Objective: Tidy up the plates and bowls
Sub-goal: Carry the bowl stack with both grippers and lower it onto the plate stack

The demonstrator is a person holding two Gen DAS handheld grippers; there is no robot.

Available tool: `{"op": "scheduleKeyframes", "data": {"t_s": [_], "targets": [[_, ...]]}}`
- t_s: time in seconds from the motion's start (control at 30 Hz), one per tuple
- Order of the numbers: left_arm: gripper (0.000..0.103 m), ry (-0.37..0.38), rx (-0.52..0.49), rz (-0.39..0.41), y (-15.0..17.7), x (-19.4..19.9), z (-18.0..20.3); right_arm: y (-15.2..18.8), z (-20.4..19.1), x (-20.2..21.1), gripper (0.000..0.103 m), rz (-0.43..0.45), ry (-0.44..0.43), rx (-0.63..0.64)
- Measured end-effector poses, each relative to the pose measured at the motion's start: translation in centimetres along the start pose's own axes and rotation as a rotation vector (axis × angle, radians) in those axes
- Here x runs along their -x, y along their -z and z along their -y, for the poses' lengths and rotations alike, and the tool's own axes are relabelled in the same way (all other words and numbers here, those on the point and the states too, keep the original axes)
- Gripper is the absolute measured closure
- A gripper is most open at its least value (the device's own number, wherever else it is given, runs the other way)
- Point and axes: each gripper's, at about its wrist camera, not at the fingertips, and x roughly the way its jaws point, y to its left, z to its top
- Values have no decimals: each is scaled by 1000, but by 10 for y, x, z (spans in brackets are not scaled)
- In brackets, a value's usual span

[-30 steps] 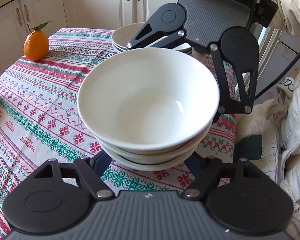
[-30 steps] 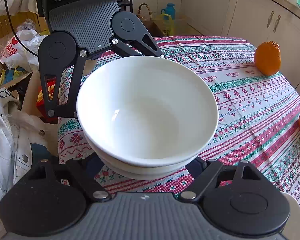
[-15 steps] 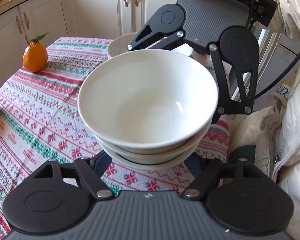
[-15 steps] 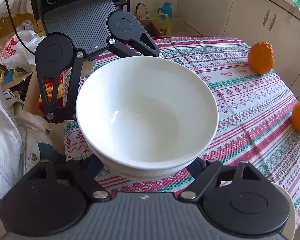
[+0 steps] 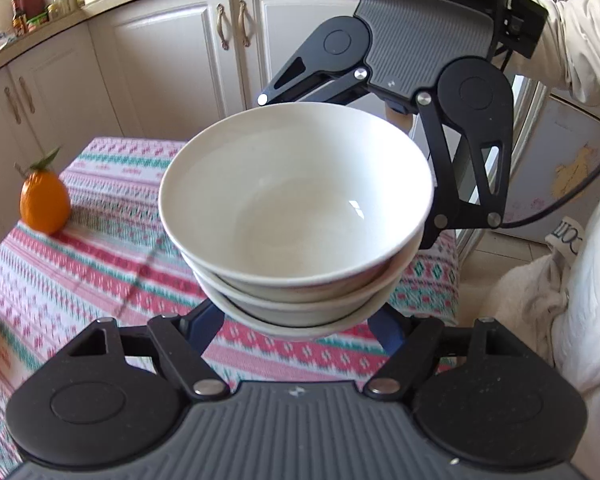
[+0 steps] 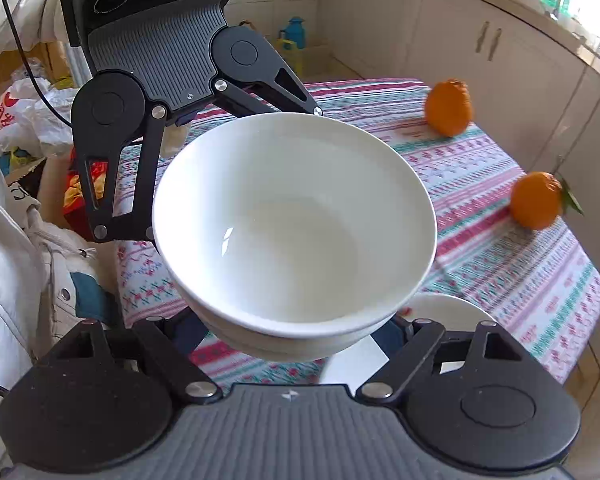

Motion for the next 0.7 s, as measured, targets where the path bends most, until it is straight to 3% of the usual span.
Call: {"op": "scheduleKeyframes", "data": {"t_s": [0.33,0.7], "targets": [[25,9,-70,28,-48,-44,-6,39,40,26,15,-4,83,-62],[25,33,-71,10,-66,-88,-17,73,68,23,15,-14,97,-135]]}}
